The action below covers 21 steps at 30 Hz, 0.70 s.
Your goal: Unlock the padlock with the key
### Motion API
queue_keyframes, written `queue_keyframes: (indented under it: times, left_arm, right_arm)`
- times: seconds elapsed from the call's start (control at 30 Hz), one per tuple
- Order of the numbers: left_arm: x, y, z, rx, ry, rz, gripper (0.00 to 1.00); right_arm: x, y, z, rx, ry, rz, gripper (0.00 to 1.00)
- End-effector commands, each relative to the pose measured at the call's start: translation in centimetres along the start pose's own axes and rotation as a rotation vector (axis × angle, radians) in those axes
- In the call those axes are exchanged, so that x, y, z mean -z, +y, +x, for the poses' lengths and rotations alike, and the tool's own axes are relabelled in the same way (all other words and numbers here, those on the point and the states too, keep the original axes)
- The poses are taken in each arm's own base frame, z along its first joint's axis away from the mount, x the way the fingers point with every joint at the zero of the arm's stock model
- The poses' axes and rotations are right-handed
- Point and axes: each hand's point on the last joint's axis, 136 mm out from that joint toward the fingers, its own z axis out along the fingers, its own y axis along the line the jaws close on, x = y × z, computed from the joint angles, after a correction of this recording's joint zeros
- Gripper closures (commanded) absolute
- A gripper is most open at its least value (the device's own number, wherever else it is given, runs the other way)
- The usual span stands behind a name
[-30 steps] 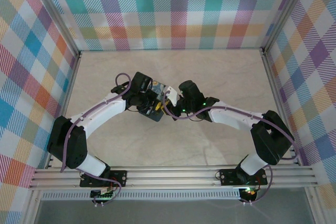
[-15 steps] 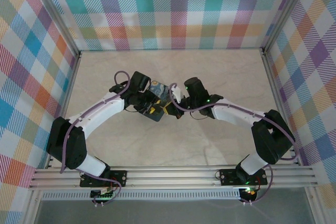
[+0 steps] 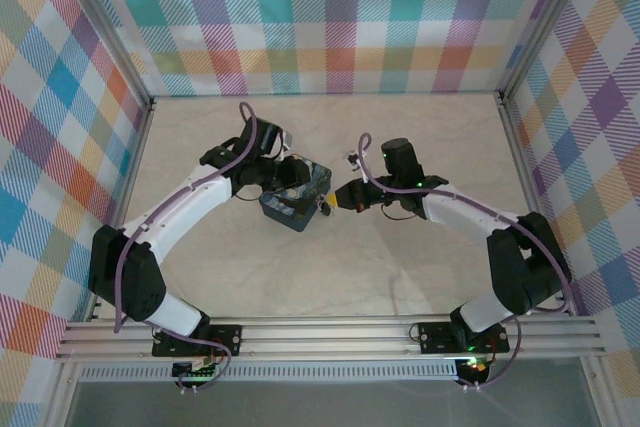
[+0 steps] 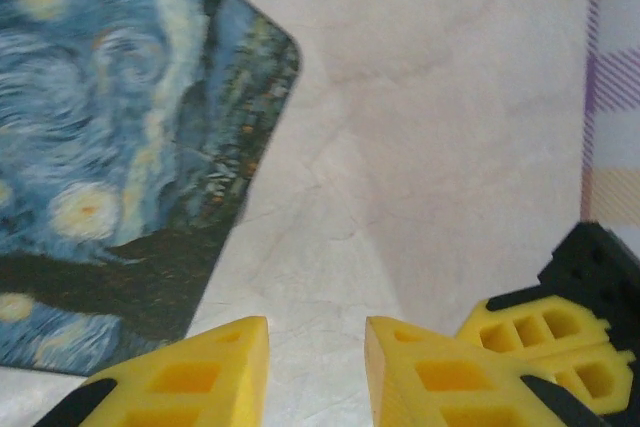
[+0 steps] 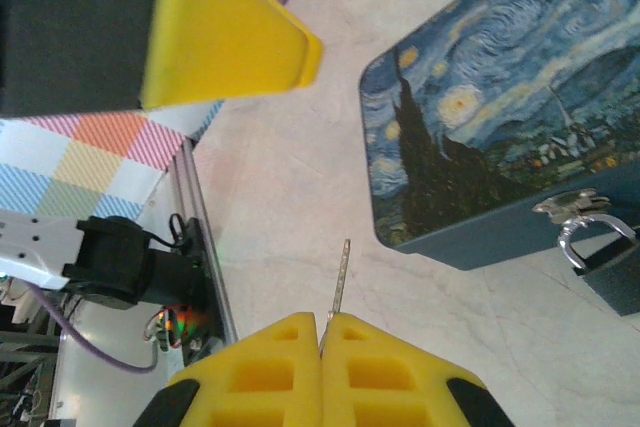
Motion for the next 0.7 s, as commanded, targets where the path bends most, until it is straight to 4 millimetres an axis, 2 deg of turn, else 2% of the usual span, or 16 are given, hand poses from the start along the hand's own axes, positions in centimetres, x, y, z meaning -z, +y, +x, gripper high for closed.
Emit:
queue_keyframes:
  times: [0.0,0.07,0.13,0.4,0.53,0.67]
  left_arm:
    - [0.7,-3.5,0.7,-0.219,0.022,0.209,0.68]
    - [0.5,-4.0,1.3,-0.241,0.048,0.259,0.66]
    - [-0.2,-2.8,0.9,-0.189,0.052,0.201,0.64]
    - [-3.3,-1.8,1.0,0.258,0.177,0.239,0.60]
    - [-4.6,-1.3,1.5,0.433,0.214,0.226,0.60]
    - [-4.6,-1.3,1.2,0.529,0.206,0.213,0.60]
  right_arm:
    - [1.1,2.9,-0.9,0.028,-0.007,-0.085,1.00]
    - [1.3,2.9,-1.1,0.023,-0.007,-0.078,1.00]
    - [1.5,2.4,-1.1,0.031,0.002,-0.031,1.00]
    - [2.4,1.5,-1.4,0.149,-0.027,0.093,1.00]
    - [2.0,1.2,-1.6,0.216,-0.035,0.148,0.99]
    - [0.9,1.0,-1.6,0.293,-0.024,0.212,0.99]
